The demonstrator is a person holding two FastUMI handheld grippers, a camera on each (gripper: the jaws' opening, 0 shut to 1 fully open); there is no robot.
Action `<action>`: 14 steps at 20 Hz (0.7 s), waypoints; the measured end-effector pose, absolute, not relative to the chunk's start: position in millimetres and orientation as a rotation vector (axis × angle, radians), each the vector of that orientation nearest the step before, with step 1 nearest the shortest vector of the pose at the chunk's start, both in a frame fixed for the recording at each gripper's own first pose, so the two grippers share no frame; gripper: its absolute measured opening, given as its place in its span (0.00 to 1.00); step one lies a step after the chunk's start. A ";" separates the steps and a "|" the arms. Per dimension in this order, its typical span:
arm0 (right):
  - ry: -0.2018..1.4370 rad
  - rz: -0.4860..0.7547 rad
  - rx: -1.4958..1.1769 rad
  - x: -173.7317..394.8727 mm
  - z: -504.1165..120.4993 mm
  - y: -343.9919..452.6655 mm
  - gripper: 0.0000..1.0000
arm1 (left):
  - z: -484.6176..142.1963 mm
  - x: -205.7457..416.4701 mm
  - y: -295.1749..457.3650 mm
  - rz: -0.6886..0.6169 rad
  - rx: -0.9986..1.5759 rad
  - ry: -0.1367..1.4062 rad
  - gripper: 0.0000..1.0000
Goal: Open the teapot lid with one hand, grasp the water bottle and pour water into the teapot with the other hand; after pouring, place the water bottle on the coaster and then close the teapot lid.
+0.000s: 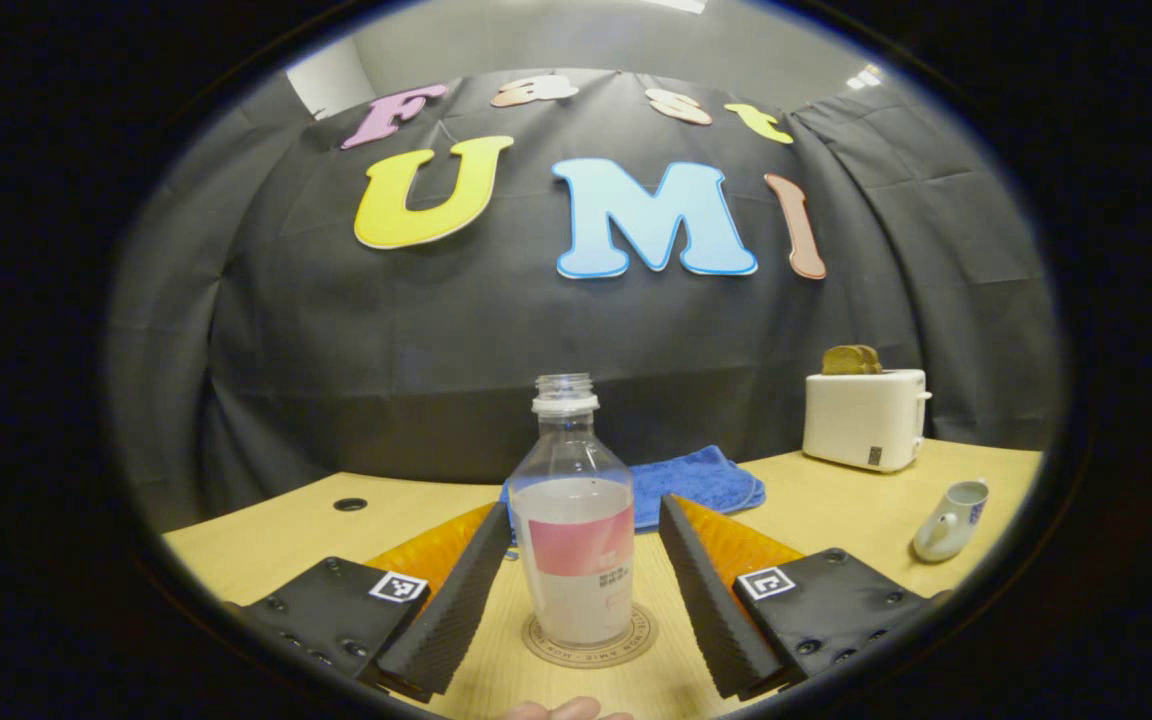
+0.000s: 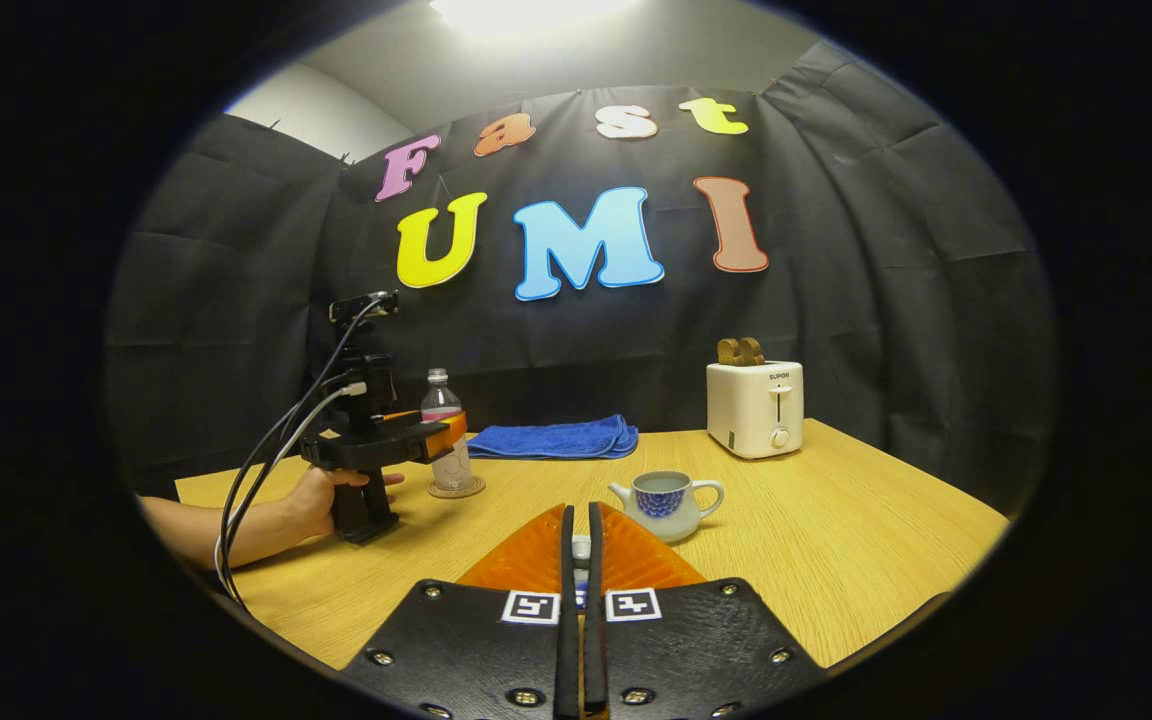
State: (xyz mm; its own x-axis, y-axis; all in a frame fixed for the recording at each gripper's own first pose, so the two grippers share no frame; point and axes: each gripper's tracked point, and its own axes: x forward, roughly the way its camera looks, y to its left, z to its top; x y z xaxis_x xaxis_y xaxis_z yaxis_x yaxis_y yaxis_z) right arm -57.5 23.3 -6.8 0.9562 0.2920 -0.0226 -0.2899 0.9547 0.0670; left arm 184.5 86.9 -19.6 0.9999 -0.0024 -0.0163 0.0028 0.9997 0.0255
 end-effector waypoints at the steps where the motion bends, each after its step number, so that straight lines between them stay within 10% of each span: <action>1: 0.029 0.295 0.062 -59.0 -5.3 22.9 0.02 | -18.2 181.7 87.8 0.003 0.028 0.013 1.00; 14: -0.030 0.234 0.107 -6.1 22.6 4.0 0.02 | 17.5 63.6 83.8 0.027 -0.009 -0.043 1.00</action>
